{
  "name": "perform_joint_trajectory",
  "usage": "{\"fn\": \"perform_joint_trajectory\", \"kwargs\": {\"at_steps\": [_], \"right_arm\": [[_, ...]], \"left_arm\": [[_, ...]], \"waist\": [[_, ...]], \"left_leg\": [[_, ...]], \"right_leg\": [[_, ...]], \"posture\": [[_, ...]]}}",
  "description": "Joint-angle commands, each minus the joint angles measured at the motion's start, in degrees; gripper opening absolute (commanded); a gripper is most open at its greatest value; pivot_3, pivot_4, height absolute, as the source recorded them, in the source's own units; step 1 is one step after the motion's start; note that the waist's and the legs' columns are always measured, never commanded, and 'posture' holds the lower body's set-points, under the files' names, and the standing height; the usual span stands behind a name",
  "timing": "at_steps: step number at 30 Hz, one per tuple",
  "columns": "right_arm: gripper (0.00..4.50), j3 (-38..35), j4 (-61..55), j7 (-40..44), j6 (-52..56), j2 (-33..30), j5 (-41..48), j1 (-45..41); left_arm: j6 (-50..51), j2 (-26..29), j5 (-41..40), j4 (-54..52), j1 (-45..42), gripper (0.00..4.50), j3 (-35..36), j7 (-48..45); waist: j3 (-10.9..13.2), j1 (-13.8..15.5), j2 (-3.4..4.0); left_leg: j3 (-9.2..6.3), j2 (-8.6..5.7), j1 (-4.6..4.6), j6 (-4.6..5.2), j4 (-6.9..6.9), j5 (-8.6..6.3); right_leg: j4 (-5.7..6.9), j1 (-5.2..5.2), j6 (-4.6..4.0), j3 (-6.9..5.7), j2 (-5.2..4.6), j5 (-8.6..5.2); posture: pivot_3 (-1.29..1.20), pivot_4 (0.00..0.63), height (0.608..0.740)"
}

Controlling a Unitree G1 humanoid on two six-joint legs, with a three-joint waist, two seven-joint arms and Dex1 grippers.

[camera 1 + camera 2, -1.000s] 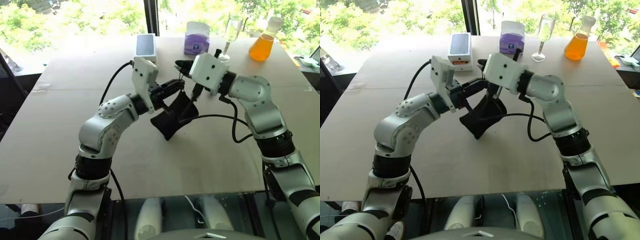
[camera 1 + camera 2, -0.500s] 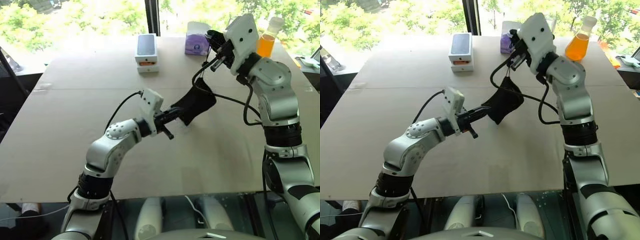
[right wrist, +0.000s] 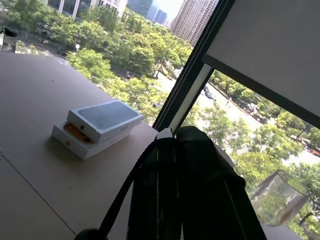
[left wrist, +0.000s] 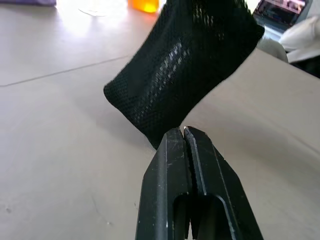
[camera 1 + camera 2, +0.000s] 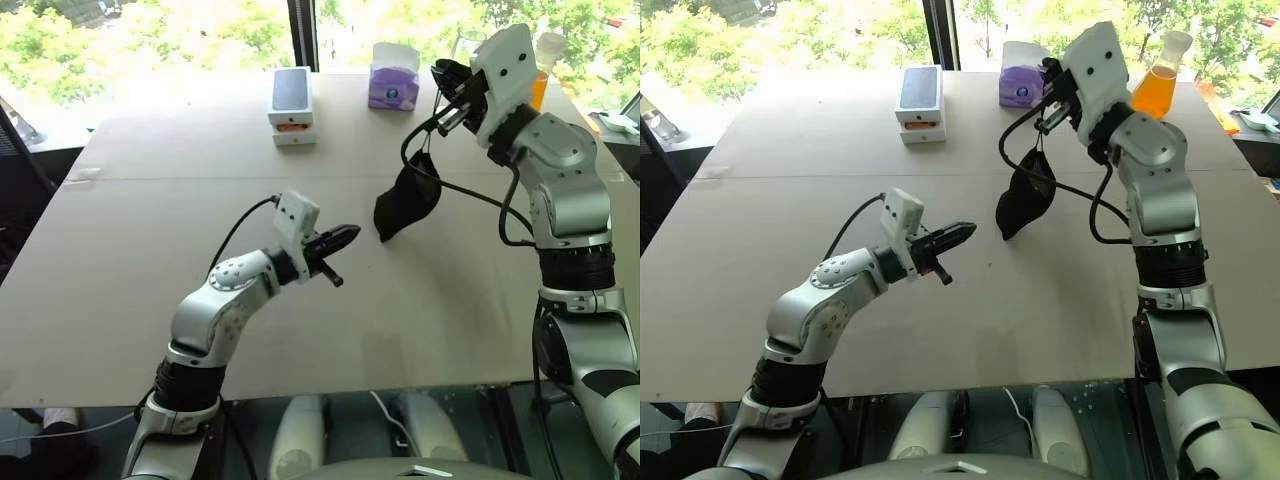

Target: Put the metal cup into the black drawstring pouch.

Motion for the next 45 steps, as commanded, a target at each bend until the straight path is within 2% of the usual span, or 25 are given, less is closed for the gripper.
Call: {"fn": "perform_joint_trajectory", "kwargs": {"at_steps": [1, 6, 9, 11, 12, 20, 29, 30, 32, 35, 45], "right_arm": [[0.0, 0.39, -5.28, 1.75, -0.41, -0.44, 1.93, -0.73], [0.0, 1.45, -8.46, 3.75, 0.7, -0.44, 3.5, -0.74], [0.0, 2.25, -9.49, 4.54, 1.21, -0.3, 4.05, -1.08], [0.0, 2.86, -10.02, 4.8, 1.45, 0.0, 4.21, -1.49], [0.0, 3.19, -10.34, 4.89, 1.52, 0.24, 4.28, -1.66], [0.0, 5.44, -12.94, 5.13, 2.05, 1.32, 4.18, -1.41], [0.0, 6.46, -15.06, 4.94, 3.53, 1.71, 4.46, -0.96], [0.0, 6.49, -15.19, 4.99, 3.65, 1.7, 4.5, -0.93], [0.0, 6.49, -15.47, 5.09, 3.9, 1.64, 4.53, -0.85], [0.0, 6.44, -15.57, 5.21, 4.14, 1.54, 4.59, -0.75], [0.0, 4.36, -10.17, 3.09, 4.08, 0.93, 3.48, -2.25]], "left_arm": [[-0.17, -0.92, -3.78, -3.61, -1.61, 0.03, 3.69, 0.62], [1.79, -1.59, -7.59, -4.91, -5.99, 0.03, 5.47, 1.74], [2.79, -2.19, -9.23, -4.34, -9.86, 0.89, 5.81, 2.69], [3.08, -2.38, -8.92, -3.14, -12.45, 1.84, 5.04, 3.24], [3.26, -2.41, -8.92, -2.41, -13.75, 2.17, 4.58, 3.02], [0.47, -2.65, -5.76, 4.27, -20.99, 2.17, 1.47, -0.46], [-2.48, -3.71, -2.47, 8.37, -24.21, 2.17, 0.03, -2.7], [-2.68, -3.9, -2.31, 8.5, -24.32, 1.8, -0.08, -2.93], [-2.97, -4.2, -2.11, 8.46, -24.31, 1.43, -0.22, -3.13], [-3.16, -4.85, -2.25, 7.98, -24.06, 0.21, -0.17, -3.22], [-2.7, -4.27, -0.47, 6.72, -19.39, 0.21, -1.58, -3.79]], "waist": [[0.0, 0.0, 0.0], [0.0, 0.1, 0.0], [0.0, 0.18, 0.0], [0.0, 0.11, 0.0], [0.0, 0.1, 0.0], [0.0, 0.04, 0.0], [0.0, 0.06, 0.01], [0.01, 0.06, 0.01], [0.01, 0.06, 0.01], [0.01, 0.05, 0.01], [0.0, 0.02, 0.01]], "left_leg": [[0.0, 0.0, 0.0, 0.0, 0.0, 0.0], [-0.02, 0.01, 0.0, 0.0, 0.01, 0.0], [-0.03, -0.01, -0.02, 0.0, 0.02, 0.0], [-0.02, -0.03, -0.01, 0.0, 0.02, 0.0], [-0.02, -0.04, -0.01, 0.0, 0.02, 0.0], [-0.02, -0.03, -0.01, -0.02, 0.01, 0.01], [-0.02, -0.03, -0.02, -0.06, 0.01, 0.03], [-0.02, -0.03, -0.03, -0.06, 0.01, 0.04], [-0.02, -0.03, -0.03, -0.06, 0.01, 0.03], [-0.03, -0.03, -0.02, -0.05, 0.01, 0.03], [-0.01, -0.03, -0.01, -0.04, 0.01, 0.02]], "right_leg": [[0.0, 0.0, 0.0, 0.0, 0.0, 0.0], [0.01, 0.01, 0.0, -0.02, 0.0, 0.0], [0.0, 0.01, 0.0, -0.04, 0.0, 0.0], [-0.01, 0.02, 0.0, -0.03, 0.0, 0.0], [0.0, 0.01, 0.0, -0.03, 0.0, 0.0], [0.0, 0.01, 0.0, -0.02, 0.04, 0.0], [-0.02, 0.0, 0.0, -0.03, 0.04, 0.0], [-0.02, 0.0, 0.0, -0.03, 0.04, 0.0], [-0.02, 0.0, 0.0, -0.03, 0.04, 0.0], [-0.02, 0.0, 0.0, -0.03, 0.04, 0.0], [-0.02, 0.0, 0.0, -0.02, 0.04, 0.0]], "posture": [[0.0, 0.15, 0.74], [0.0, 0.15, 0.74], [0.0, 0.15, 0.74], [0.0, 0.15, 0.74], [0.0, 0.15, 0.74], [0.0, 0.15, 0.74], [0.0, 0.15, 0.74], [0.0, 0.15, 0.74], [0.0, 0.15, 0.74], [0.0, 0.15, 0.74], [0.0, 0.15, 0.74]]}}
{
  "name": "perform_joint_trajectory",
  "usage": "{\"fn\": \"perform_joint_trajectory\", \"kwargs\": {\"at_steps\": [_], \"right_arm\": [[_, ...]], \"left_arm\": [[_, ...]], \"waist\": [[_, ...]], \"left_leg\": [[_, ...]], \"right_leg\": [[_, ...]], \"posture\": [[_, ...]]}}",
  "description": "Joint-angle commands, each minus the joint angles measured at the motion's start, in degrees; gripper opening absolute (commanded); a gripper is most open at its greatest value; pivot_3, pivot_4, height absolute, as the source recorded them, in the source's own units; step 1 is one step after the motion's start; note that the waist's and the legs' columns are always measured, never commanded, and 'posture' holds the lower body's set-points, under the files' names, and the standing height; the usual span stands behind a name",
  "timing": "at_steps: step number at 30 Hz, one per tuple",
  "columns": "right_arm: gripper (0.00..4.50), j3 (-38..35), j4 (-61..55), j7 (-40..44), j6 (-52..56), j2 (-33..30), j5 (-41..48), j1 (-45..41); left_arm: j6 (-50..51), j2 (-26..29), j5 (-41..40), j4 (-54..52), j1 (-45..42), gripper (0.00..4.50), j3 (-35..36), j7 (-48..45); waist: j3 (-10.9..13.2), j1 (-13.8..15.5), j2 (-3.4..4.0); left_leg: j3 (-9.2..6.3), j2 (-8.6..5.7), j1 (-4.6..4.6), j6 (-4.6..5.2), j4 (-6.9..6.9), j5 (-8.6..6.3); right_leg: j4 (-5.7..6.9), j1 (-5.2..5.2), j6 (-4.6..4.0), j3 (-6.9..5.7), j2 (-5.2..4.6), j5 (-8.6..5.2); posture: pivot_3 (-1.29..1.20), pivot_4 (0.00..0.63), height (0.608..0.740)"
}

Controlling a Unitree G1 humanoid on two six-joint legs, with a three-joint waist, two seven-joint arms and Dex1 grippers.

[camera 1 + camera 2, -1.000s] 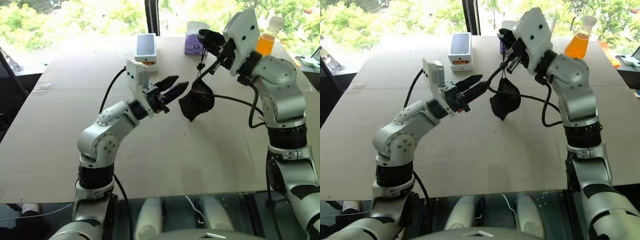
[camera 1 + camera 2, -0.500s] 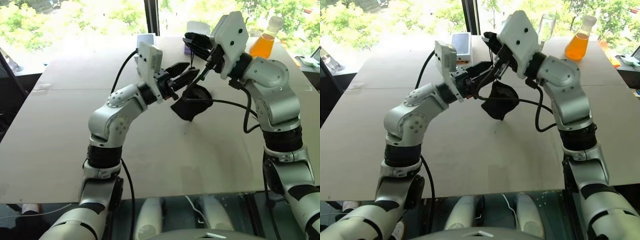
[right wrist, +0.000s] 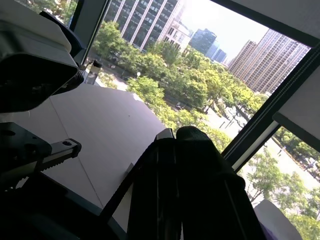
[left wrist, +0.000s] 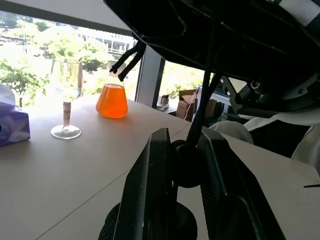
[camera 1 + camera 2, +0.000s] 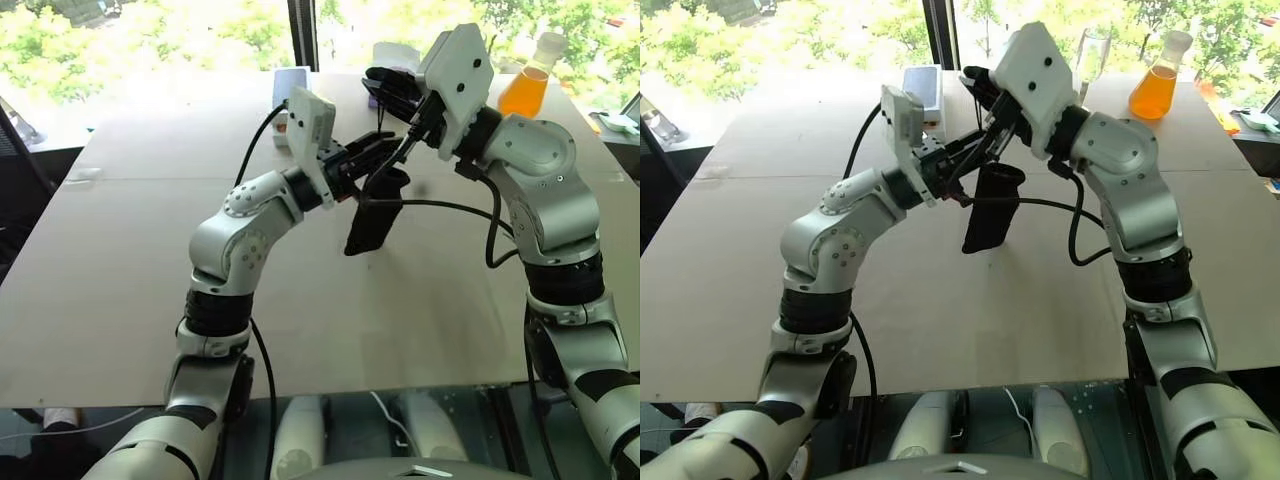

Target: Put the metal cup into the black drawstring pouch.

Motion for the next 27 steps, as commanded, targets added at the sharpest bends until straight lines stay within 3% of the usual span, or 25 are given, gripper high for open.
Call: {"fn": "perform_joint_trajectory", "kwargs": {"at_steps": [1, 8, 15, 27], "right_arm": [[0.0, -3.59, 2.66, -2.21, -0.66, -1.04, -0.17, -2.85], [0.0, -10.26, 16.68, -7.0, -3.27, -4.61, 0.26, -8.45], [0.0, -15.41, 30.12, -11.35, -4.86, -7.91, 4.03, -12.76], [0.0, -14.79, 29.15, -11.41, -4.5, -7.79, 7.33, -12.57]], "left_arm": [[-0.79, 0.81, 1.59, -2.07, 2.55, 0.21, -1.71, -0.73], [0.13, 4.13, 6.95, -0.83, 10.41, 0.21, -6.84, -1.47], [4.56, 5.38, 8.0, -1.82, 14.69, 0.21, -6.74, 3.33], [6.41, 8.92, 8.54, -5.74, 16.15, 0.21, -3.62, 7.17]], "waist": [[0.0, 0.01, 0.0], [0.0, 0.02, 0.01], [0.09, -0.01, 0.15], [0.17, -0.04, 0.27]], "left_leg": [[0.0, 0.0, 0.0, 0.0, 0.0, 0.0], [0.0, 0.0, 0.0, 0.0, 0.0, 0.0], [0.02, 0.01, -0.01, 0.03, -0.03, -0.02], [0.03, 0.03, -0.01, 0.03, -0.04, -0.02]], "right_leg": [[0.0, 0.0, 0.0, 0.0, 0.0, 0.0], [-0.01, 0.0, 0.0, 0.0, -0.01, 0.0], [-0.03, -0.01, 0.0, 0.02, -0.01, 0.0], [-0.03, -0.02, 0.0, 0.04, -0.01, 0.0]], "posture": [[0.0, 0.15, 0.74], [0.0, 0.15, 0.74], [0.0, 0.15, 0.74], [0.0, 0.15, 0.74]]}}
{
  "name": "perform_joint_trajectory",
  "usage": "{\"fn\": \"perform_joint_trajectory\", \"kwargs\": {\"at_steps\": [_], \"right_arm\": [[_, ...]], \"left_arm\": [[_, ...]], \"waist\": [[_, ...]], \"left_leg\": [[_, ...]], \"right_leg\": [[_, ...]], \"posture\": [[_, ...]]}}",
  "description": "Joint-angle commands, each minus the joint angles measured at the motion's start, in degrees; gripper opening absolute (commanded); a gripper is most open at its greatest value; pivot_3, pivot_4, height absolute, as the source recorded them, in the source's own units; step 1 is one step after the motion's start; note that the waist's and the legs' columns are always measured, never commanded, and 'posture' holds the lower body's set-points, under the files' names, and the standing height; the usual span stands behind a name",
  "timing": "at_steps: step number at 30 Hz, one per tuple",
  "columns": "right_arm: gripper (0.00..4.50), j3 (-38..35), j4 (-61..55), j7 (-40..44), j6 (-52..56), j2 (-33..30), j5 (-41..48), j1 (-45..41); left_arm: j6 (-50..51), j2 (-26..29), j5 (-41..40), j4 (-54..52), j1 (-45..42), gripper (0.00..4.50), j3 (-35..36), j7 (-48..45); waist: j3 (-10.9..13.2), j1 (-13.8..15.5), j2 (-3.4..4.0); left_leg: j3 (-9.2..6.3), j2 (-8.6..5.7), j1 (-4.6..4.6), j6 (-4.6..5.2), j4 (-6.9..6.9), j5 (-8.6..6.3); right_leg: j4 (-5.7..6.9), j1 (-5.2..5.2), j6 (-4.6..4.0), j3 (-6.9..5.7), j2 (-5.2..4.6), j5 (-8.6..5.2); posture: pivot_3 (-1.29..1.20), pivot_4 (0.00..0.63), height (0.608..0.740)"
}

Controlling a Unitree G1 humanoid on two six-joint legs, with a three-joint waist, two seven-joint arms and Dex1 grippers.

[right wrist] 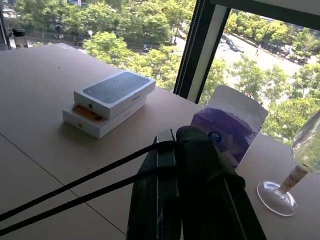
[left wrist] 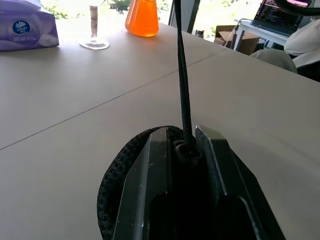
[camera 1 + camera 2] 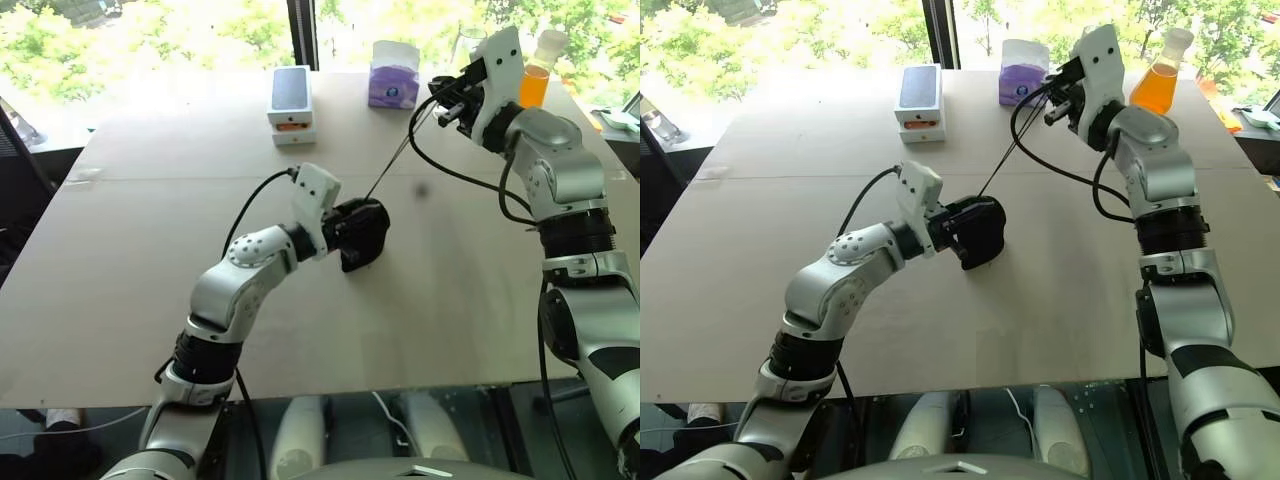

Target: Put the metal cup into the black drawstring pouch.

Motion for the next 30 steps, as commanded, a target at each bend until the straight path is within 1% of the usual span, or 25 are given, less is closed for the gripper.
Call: {"fn": "perform_joint_trajectory", "kwargs": {"at_steps": [1, 4, 6, 8, 11, 13, 14, 16, 19, 21, 23, 26, 28, 29, 30], "right_arm": [[0.0, -9.09, -4.5, -5.36, -2.46, -3.98, 1.11, -3.68], [0.0, -8.79, -7.23, -4.81, -0.96, -3.94, 2.16, -3.14], [0.0, -8.37, -9.87, -4.24, 0.52, -3.7, 3.1, -2.44], [0.0, -7.77, -13.38, -3.78, 2.4, -3.12, 4.27, -1.04], [0.0, -6.69, -18.18, -3.91, 4.49, -1.64, 5.41, 2.64], [0.0, -6.06, -19.95, -4.8, 5.64, 0.07, 5.81, 6.2], [0.0, -4.76, -20.56, -4.69, 5.36, 0.33, 4.77, 8.6], [0.0, -2.57, -21.0, -4.74, 4.71, 1.05, 2.84, 13.68], [0.0, 0.3, -21.1, -4.93, 2.9, 1.2, -0.71, 21.14], [0.0, 0.53, -21.55, -5.22, 2.22, 1.37, -1.78, 24.43], [0.0, 0.95, -21.7, -5.37, 1.52, 0.64, -3.68, 27.58], [0.0, -0.43, -21.55, -6.1, 0.47, -0.41, -4.95, 30.61], [0.0, -1.09, -20.55, -6.21, -0.31, -1.29, -5.71, 32.11], [0.0, -1.24, -20.07, -6.2, -0.71, -1.58, -6.08, 32.68], [0.0, -1.21, -19.71, -5.63, -0.99, -1.96, -6.26, 33.25]], "left_arm": [[4.82, 5.4, 1.45, -1.13, 3.21, 0.21, 3.2, 0.38], [6.67, 10.42, 0.49, -5.41, 3.02, 0.21, 6.52, -0.3], [8.35, 14.85, -0.47, -7.76, 1.72, 0.21, 9.0, -1.39], [8.94, 19.73, -0.11, -8.77, 0.08, 0.21, 9.87, -3.14], [8.76, 26.64, 1.1, -9.56, -1.84, 0.21, 7.9, -6.92], [8.46, 29.94, 2.88, -10.21, -2.11, 0.21, 3.93, -8.8], [8.24, 30.69, 4.1, -10.46, -1.87, 0.21, 1.43, -9.12], [8.1, 29.26, 6.42, -9.68, -1.14, 0.21, -2.97, -8.04], [4.22, 26.88, 14.38, -5.97, -0.26, 0.21, -12.11, -6.72], [1.75, 24.76, 18.72, -2.28, -0.38, 0.21, -15.9, -5.78], [0.12, 20.69, 21.39, 1.98, -1.47, 0.21, -17.61, -4.19], [-0.25, 14.04, 21.02, 5.88, -3.51, 0.21, -16.29, -3.73], [-0.63, 9.52, 17.87, 6.96, -4.32, 1.24, -12.19, -3.82], [-0.95, 8.46, 17.21, 6.91, -4.62, 1.49, -10.82, -4.12], [-1.67, 7.72, 16.47, 6.3, -4.64, 2.01, -9.45, -4.58]], "waist": [[0.01, -0.04, 0.01], [0.09, -0.15, 0.12], [0.12, -0.13, 0.15], [0.14, -0.1, 0.18], [0.14, 0.0, 0.18], [0.12, 0.11, 0.15], [0.12, 0.14, 0.16], [0.12, 0.47, 0.16], [0.12, 0.6, 0.16], [0.09, 0.52, 0.22], [-0.1, 0.26, 0.56], [-0.13, -0.33, 0.59], [-0.12, -0.31, 0.6], [-0.12, -0.28, 0.6], [-0.12, -0.28, 0.59]], "left_leg": [[0.0, 0.0, 0.0, 0.0, 0.0, 0.0], [-0.01, 0.04, -0.02, 0.0, -0.01, 0.0], [-0.01, 0.07, -0.02, 0.0, -0.01, 0.0], [-0.01, 0.08, -0.02, 0.0, -0.02, 0.0], [-0.02, 0.05, -0.02, 0.0, -0.02, 0.0], [-0.02, 0.03, -0.01, 0.01, -0.03, -0.01], [-0.01, 0.02, 0.01, 0.01, -0.03, -0.01], [-0.05, -0.03, 0.01, 0.01, -0.03, -0.01], [-0.03, -0.05, -0.02, 0.02, -0.01, -0.01], [-0.03, -0.06, -0.01, 0.01, -0.02, 0.0], [0.05, -0.07, 0.12, 0.02, -0.02, -0.01], [0.13, 0.01, 0.26, 0.03, 0.01, -0.01], [0.12, 0.12, 0.21, 0.03, 0.06, -0.01], [0.14, 0.12, 0.18, 0.03, 0.06, -0.01], [0.15, 0.13, 0.14, 0.03, 0.08, -0.01]], "right_leg": [[0.0, 0.0, 0.0, 0.0, 0.0, 0.0], [0.0, -0.03, 0.0, 0.0, 0.02, 0.0], [0.01, -0.03, 0.0, -0.01, 0.02, 0.0], [0.0, -0.03, 0.0, -0.02, 0.02, 0.0], [-0.02, -0.02, 0.0, -0.05, 0.02, 0.0], [-0.06, 0.0, 0.0, -0.06, 0.01, 0.0], [-0.08, 0.04, 0.0, -0.05, 0.01, 0.0], [-0.12, 0.09, 0.01, -0.08, 0.0, 0.0], [-0.15, 0.1, 0.01, -0.06, -0.01, 0.0], [-0.13, 0.08, 0.01, -0.06, 0.02, -0.01], [-0.08, 0.12, 0.01, 0.03, 0.03, -0.01], [0.08, 0.12, 0.02, 0.18, 0.17, -0.01], [0.12, 0.08, 0.01, 0.22, 0.28, -0.01], [0.16, 0.02, 0.01, 0.25, 0.28, -0.01], [0.18, -0.02, 0.01, 0.27, 0.29, -0.01]], "posture": [[0.0, 0.15, 0.74], [0.0, 0.15, 0.74], [0.0, 0.15, 0.74], [0.0, 0.15, 0.74], [0.0, 0.15, 0.74], [0.0, 0.15, 0.74], [0.0, 0.15, 0.74], [0.0, 0.15, 0.74], [0.0, 0.15, 0.74], [0.0, 0.15, 0.74], [0.0, 0.15, 0.74], [0.0, 0.15, 0.74], [0.0, 0.15, 0.74], [0.0, 0.15, 0.74], [0.0, 0.15, 0.74]]}}
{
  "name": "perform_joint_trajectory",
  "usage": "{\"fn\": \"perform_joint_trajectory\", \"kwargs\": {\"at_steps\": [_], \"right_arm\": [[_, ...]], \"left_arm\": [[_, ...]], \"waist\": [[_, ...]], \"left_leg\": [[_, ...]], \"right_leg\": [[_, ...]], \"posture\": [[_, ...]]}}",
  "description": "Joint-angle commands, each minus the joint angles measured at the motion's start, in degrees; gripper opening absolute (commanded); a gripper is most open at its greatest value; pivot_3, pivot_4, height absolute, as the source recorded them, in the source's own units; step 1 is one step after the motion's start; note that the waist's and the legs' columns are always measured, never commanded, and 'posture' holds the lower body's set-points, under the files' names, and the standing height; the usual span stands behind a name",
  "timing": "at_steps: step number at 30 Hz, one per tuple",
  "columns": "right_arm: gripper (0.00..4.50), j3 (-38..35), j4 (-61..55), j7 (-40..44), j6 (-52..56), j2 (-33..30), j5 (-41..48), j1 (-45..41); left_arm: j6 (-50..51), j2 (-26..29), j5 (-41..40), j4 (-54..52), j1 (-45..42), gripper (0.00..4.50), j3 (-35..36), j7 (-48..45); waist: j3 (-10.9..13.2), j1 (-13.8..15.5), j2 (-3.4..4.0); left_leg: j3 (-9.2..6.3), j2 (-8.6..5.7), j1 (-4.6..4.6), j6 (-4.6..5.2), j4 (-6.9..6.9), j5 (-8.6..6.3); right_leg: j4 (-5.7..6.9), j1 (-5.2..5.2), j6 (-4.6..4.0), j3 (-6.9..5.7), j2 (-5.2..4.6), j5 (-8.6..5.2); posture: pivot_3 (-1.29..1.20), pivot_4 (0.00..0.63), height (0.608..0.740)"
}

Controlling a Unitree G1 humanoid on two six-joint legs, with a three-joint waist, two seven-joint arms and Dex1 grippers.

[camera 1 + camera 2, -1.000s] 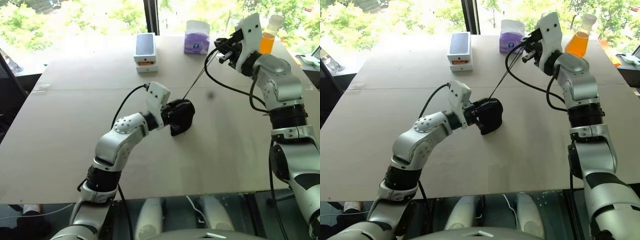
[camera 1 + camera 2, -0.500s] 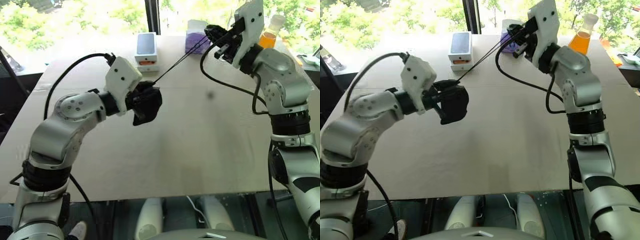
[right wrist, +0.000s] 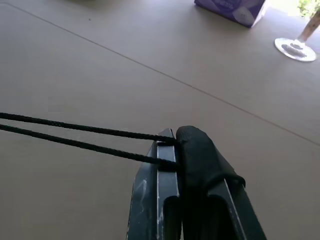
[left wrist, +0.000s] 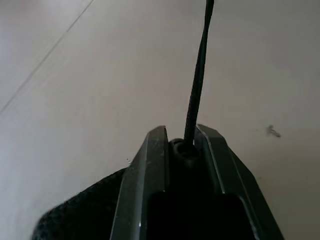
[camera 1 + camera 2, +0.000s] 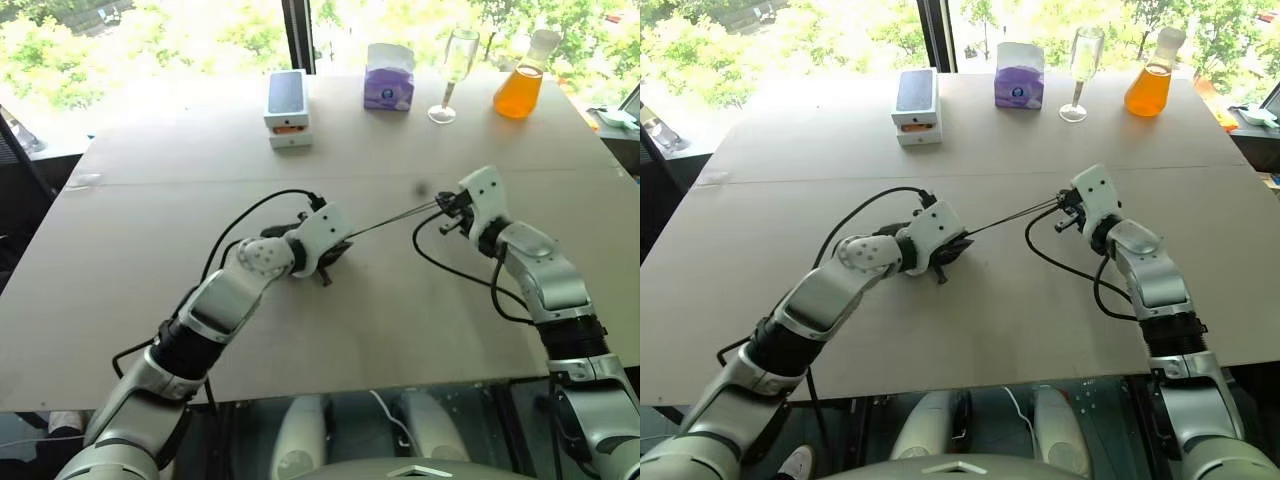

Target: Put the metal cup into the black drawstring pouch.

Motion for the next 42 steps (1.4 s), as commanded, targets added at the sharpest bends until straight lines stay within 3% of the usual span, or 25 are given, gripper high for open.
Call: {"fn": "perform_joint_trajectory", "kwargs": {"at_steps": [1, 2, 5, 13, 16, 21, 30, 34, 42], "right_arm": [[0.0, -2.59, -0.61, 0.7, -2.44, -2.08, -0.8, 0.8], [0.0, -2.5, -0.68, 1.48, -2.57, -2.44, -0.78, 1.21], [1.02, -2.6, -1.2, 5.02, -2.6, -3.41, 0.66, 2.77], [4.49, -5.69, -5.11, 12.44, -1.39, -7.25, 4.81, 7.43], [4.49, -8.13, -7.42, 16.9, -0.77, -10.8, 7.41, 11.25], [4.49, -11.33, -9.16, 21.12, -1.27, -15.29, 9.31, 16.87], [4.49, -16.19, -20.15, 18.76, -0.27, -13.72, 14.03, 24.47], [4.49, -17.25, -23.76, 18.08, 0.16, -11.38, 17.18, 26.3], [4.49, -15.86, -25.91, 21.32, -2.7, -12.17, 16.1, 32.93]], "left_arm": [[-1.15, -1.97, -2.86, -1.0, -0.75, 2.44, 6.33, -0.35], [-1.2, -2.56, -3.39, -1.68, -0.57, 2.91, 7.41, -0.34], [0.58, -3.27, -7.37, -5.56, 0.97, 4.39, 12.27, -1.32], [8.79, -5.35, -20.86, -15.95, 7.41, 4.5, 28.21, 0.93], [10.4, -7.16, -24.99, -18.4, 9.41, 4.5, 34.07, 4.18], [8.96, -6.86, -24.05, -21.08, 14.05, 4.5, 36.36, 7.63], [9.45, -8.15, -28.0, -26.2, 22.53, 4.5, 40.53, 12.64], [1.03, -10.5, -28.78, -27.42, 26.99, 4.5, 41.59, 9.61], [-4.48, -5.09, -32.33, -33.52, 45.94, 4.5, 43.25, -1.13]], "waist": [[0.0, 0.03, 0.0], [0.0, 0.1, 0.0], [0.0, 0.13, -0.01], [0.01, 0.31, -0.02], [0.01, 0.53, -0.05], [0.0, 0.5, -0.06], [0.0, 0.37, -0.07], [-0.03, 0.49, -0.12], [-0.06, 0.48, -0.14]], "left_leg": [[0.01, 0.0, 0.0, 0.0, 0.0, 0.0], [0.04, 0.0, -0.01, 0.0, 0.0, 0.0], [0.04, 0.0, -0.03, 0.0, 0.0, 0.0], [0.04, 0.05, -0.04, 0.0, 0.0, 0.0], [0.0, 0.04, -0.05, 0.0, 0.02, 0.0], [-0.05, 0.02, -0.01, 0.0, 0.03, -0.01], [-0.04, 0.04, 0.03, 0.0, 0.03, -0.01], [-0.06, 0.04, 0.03, 0.0, 0.03, -0.01], [-0.03, 0.06, 0.07, 0.0, 0.02, -0.02]], "right_leg": [[0.0, 0.0, 0.0, 0.02, 0.0, 0.0], [-0.02, 0.0, 0.0, 0.05, 0.0, 0.0], [-0.09, 0.0, 0.0, 0.05, -0.01, 0.0], [-0.14, 0.01, 0.0, 0.05, -0.01, 0.0], [-0.16, 0.04, 0.01, 0.01, -0.02, 0.0], [-0.22, 0.14, 0.01, -0.05, -0.02, 0.0], [-0.19, 0.15, 0.01, -0.02, -0.02, 0.0], [-0.19, 0.15, 0.01, -0.04, -0.02, 0.0], [-0.25, 0.19, -0.02, -0.03, -0.03, -0.01]], "posture": [[0.0, 0.15, 0.74], [0.0, 0.15, 0.74], [0.0, 0.15, 0.74], [0.0, 0.15, 0.74], [0.0, 0.15, 0.74], [0.0, 0.15, 0.74], [0.0, 0.15, 0.74], [0.0, 0.15, 0.74], [0.0, 0.15, 0.74]]}}
